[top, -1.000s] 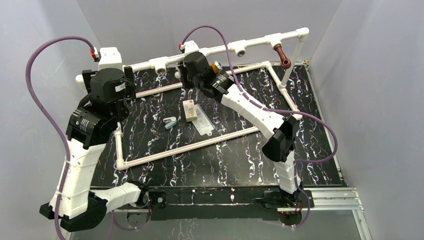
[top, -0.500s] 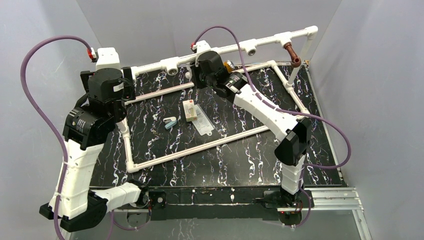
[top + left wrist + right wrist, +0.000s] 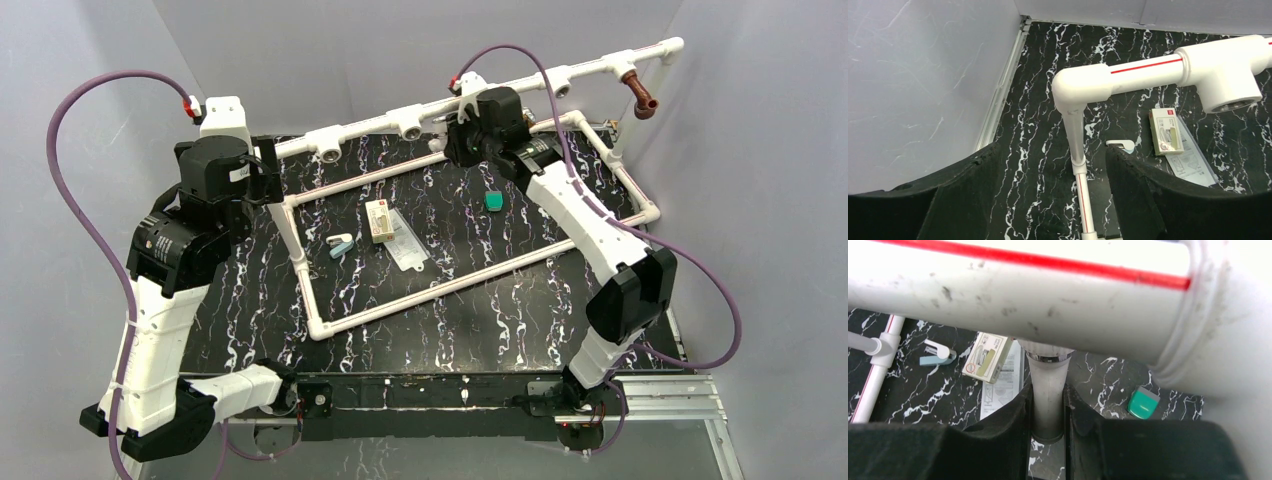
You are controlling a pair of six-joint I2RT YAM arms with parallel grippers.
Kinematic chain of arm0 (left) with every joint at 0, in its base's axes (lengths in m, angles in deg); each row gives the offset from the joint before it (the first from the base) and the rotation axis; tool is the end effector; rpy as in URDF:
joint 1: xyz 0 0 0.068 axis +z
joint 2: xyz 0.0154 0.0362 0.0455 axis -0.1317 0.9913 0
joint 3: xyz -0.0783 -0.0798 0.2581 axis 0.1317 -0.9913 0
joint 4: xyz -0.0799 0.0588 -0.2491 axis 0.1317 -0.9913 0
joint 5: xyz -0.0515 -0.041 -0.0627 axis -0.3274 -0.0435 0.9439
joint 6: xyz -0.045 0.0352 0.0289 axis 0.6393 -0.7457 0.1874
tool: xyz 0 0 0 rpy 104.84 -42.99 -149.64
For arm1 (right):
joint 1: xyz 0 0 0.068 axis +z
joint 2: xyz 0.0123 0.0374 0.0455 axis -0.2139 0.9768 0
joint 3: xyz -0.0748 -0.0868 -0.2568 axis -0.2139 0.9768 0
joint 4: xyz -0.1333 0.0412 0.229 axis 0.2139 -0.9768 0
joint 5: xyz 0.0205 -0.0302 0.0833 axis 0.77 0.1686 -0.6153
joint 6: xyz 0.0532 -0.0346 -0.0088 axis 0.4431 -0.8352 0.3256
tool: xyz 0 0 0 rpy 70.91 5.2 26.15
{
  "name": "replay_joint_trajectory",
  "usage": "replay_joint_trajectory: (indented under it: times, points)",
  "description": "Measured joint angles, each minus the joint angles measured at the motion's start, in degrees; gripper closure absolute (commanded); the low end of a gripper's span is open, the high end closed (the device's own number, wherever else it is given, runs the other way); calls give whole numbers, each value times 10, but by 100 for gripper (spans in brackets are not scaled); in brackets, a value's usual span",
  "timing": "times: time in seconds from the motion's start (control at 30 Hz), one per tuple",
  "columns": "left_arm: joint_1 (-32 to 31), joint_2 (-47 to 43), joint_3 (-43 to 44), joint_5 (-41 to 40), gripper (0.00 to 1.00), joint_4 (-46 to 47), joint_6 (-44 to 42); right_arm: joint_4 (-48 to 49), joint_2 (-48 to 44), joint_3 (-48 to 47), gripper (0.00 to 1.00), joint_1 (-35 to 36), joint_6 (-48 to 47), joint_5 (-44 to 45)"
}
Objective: Install the water faucets
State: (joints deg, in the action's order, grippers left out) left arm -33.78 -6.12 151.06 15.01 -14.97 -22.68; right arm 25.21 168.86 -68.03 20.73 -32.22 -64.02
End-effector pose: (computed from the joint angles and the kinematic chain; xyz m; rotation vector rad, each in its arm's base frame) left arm 0.1698 -0.0478 0.5272 -0.1709 1.8142 0.2557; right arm 0.3538 0.2288 0.4099 -0.5042 1.9377 0.3783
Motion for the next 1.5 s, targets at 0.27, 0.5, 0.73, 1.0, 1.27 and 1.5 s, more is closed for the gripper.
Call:
replay_joint_trajectory:
  times: [0.27,0.5,0.73,1.0,1.27,1.5]
  points:
    - [0,0,0,41,27,1,9,8,-41,49,99,-21,8,-75]
    - [0,3,0,51,34,26,7,33,-121,139,99,-4,38,-123]
    - [0,36,7,24,46,73,-9,31,-191,219,99,46,70,-120]
    - [0,51,-39,19,50,82,-10,63,-244,288,99,68,86,-108]
    - [2,30,-92,-13,58,127,0,137,-302,380,99,153,95,-101]
    - [2,16,-128,-16,73,165,14,231,-355,442,99,252,105,-43]
